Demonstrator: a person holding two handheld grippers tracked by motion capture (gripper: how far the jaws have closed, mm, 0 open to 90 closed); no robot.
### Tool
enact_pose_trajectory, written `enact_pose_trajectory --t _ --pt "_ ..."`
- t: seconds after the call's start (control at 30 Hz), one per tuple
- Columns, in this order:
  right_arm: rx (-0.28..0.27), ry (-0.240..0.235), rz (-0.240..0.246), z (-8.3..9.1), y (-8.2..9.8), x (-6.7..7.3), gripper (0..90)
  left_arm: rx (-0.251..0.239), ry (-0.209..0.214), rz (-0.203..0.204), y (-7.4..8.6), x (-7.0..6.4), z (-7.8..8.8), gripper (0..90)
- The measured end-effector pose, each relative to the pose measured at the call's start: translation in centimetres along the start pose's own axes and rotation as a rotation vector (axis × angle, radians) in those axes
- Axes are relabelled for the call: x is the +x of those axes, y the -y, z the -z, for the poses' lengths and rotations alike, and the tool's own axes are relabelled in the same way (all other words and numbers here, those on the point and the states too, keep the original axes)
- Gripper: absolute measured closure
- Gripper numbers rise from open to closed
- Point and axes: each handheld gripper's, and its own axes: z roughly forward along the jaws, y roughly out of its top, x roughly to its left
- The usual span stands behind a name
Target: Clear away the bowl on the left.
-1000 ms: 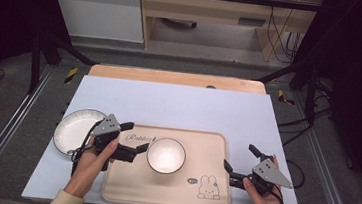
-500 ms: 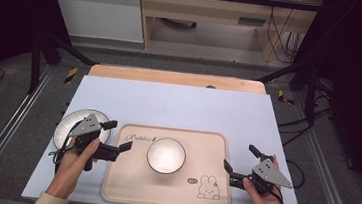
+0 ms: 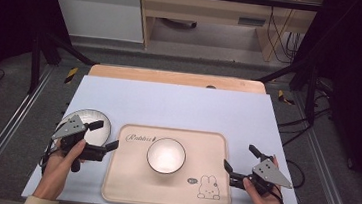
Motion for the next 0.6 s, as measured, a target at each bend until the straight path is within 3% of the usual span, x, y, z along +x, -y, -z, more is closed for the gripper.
enact_pose_trajectory --t 0.6 --pt "-0.003 0.010 -0.005 0.3 0.1 -0.3 3.9 -0.037 -0.074 0.026 1.7 2.6 2.4 4.6"
